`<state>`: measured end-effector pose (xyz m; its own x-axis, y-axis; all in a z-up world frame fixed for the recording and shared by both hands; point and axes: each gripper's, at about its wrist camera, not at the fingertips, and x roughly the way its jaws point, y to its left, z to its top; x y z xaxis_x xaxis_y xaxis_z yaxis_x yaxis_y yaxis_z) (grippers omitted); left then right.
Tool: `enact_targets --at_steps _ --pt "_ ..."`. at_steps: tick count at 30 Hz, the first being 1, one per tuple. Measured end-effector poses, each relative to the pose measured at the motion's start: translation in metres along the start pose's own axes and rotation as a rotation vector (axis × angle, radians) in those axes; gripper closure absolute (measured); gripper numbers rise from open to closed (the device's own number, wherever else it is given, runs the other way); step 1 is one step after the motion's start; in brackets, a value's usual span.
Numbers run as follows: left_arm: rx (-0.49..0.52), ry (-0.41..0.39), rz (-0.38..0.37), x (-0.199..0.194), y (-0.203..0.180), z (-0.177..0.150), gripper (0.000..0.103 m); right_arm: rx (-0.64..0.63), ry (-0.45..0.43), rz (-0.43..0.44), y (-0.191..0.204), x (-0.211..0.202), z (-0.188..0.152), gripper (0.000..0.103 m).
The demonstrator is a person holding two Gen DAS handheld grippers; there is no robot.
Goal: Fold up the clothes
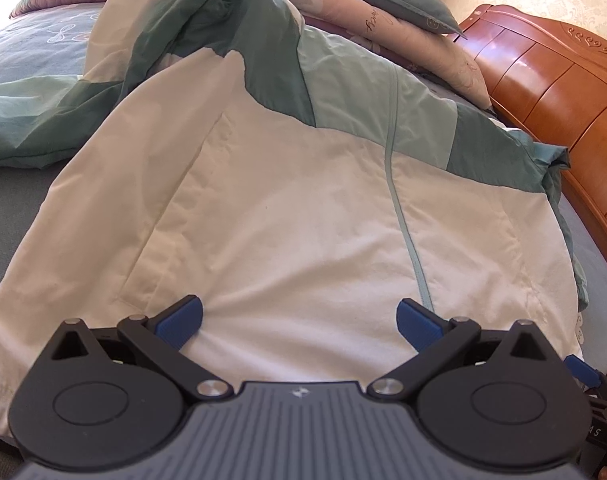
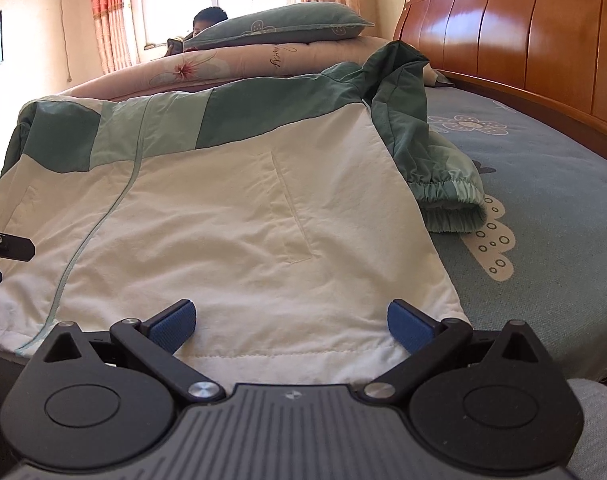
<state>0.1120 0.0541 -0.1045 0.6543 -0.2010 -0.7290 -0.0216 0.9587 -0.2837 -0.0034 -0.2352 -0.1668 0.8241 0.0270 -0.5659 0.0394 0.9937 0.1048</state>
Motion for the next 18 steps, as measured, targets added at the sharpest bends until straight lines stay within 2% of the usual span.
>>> enact_targets --at_steps 4,7,9,12,16,18 --pt "0.052 0.021 0.032 -0.002 -0.012 0.000 0.001 -0.044 0.001 -0.017 0.004 0.001 -0.002 0.000" --pt "0.155 -0.030 -0.041 -0.005 -0.027 0.009 0.001 -0.074 -0.004 -0.041 0.009 0.002 -0.005 0.000" --pt "0.187 -0.052 -0.081 0.000 -0.034 0.025 0.001 -0.074 -0.001 -0.042 0.009 0.002 -0.004 0.000" --pt "0.179 -0.052 -0.142 0.021 -0.038 0.058 0.001 -0.084 0.000 -0.046 0.011 0.003 -0.003 0.000" --pt "0.105 -0.025 -0.188 0.061 -0.038 0.099 0.001 -0.085 0.029 -0.058 0.014 0.007 0.004 0.000" --pt "0.099 0.032 -0.192 0.085 -0.038 0.112 0.001 -0.084 0.057 -0.063 0.014 0.009 0.009 0.000"
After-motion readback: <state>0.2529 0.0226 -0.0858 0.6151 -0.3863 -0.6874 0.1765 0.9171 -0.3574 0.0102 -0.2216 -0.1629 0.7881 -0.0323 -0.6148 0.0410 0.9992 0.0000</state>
